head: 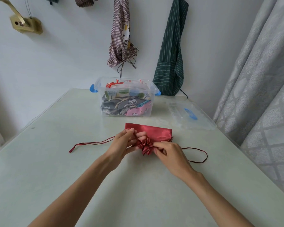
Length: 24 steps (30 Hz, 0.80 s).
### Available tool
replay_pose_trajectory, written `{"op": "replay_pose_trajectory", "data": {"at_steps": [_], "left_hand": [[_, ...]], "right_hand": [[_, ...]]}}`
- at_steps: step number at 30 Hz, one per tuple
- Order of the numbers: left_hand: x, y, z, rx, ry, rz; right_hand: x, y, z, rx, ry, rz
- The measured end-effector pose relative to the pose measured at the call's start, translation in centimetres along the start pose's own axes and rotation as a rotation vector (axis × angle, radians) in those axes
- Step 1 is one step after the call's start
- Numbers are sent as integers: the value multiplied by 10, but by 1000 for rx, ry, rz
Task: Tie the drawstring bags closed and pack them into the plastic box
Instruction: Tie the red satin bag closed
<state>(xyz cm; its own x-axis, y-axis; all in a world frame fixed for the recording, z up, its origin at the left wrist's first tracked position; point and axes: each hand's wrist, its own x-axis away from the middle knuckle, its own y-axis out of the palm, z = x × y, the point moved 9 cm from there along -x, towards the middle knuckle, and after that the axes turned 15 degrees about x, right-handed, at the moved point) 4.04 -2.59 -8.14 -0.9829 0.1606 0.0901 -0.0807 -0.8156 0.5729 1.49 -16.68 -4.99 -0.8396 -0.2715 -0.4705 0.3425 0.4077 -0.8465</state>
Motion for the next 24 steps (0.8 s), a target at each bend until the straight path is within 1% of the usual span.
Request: {"op": "replay_pose_trajectory", "data": {"at_steps": [2,4,8,11,13,15,19,21,22,24], "left_hand": [[-1,1,0,-13,-39,-13],[-2,3,0,-21,-43,-28],[-2,2,5,-100,3,-38],[-1,-7,11,-180,40,0],[0,-11,12,-205,37,9],[2,-9,11,-168,21,2],[4,5,16,25,47,-67],[4,12,15,70,27,-95],[5,16,14,33,4,-110],[7,20,9,-177,-53,-148]], "right_hand": [[-4,-6,6,-16,46,20],[-4,-5,7,-6,54,12],[-2,-2,14,-45,106,34],[0,-1,23,-73,147,45],[1,1,23,-96,141,26],[2,3,21,-107,127,4],[-1,6,21,-183,164,54],[-2,11,13,-143,118,22],[-1,15,8,-94,75,-8],[3,23,2,-12,23,-64]]}}
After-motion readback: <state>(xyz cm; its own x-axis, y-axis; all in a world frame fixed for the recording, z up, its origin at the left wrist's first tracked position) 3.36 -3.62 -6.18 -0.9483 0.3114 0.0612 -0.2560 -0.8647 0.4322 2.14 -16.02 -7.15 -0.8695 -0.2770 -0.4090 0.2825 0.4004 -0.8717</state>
